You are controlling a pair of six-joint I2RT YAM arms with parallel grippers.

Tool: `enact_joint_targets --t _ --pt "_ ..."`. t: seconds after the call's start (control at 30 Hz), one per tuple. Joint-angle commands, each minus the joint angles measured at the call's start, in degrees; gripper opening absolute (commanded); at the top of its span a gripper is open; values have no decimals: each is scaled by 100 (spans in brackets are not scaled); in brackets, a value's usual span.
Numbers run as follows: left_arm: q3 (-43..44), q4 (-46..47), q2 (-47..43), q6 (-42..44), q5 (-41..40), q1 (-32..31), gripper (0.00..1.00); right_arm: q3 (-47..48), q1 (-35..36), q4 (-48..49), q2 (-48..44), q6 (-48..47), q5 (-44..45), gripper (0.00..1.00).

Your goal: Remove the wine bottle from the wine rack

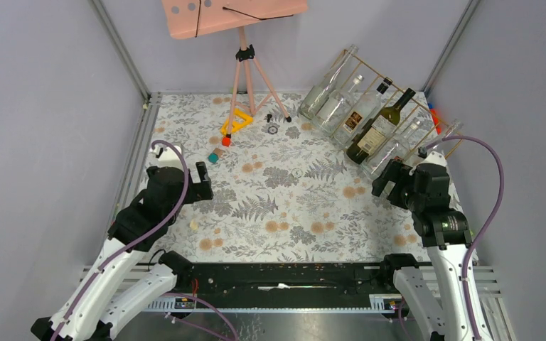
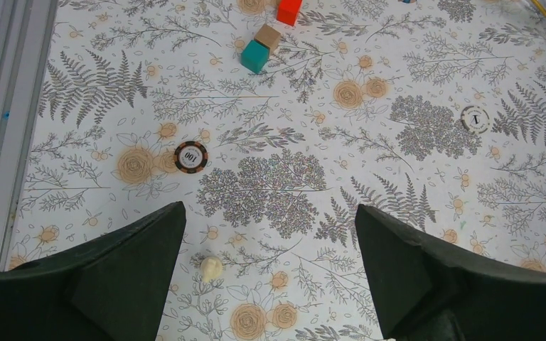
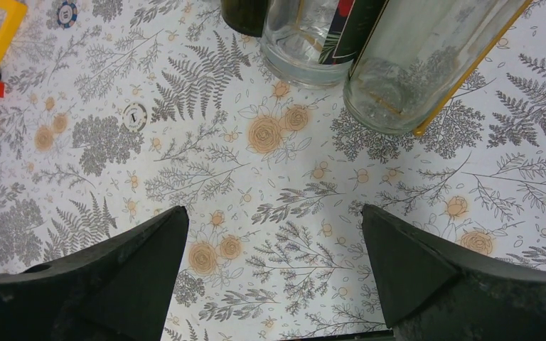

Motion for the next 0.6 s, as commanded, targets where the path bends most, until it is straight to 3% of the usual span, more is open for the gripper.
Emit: enact_joint_targets --t 0.0,0.57 --pt "75 246 109 -23 -86 14 99 10 -19 -36 -136 256 374 99" --pt "32 235 163 7 -24 14 99 793 -19 -569 627 638 643 98"
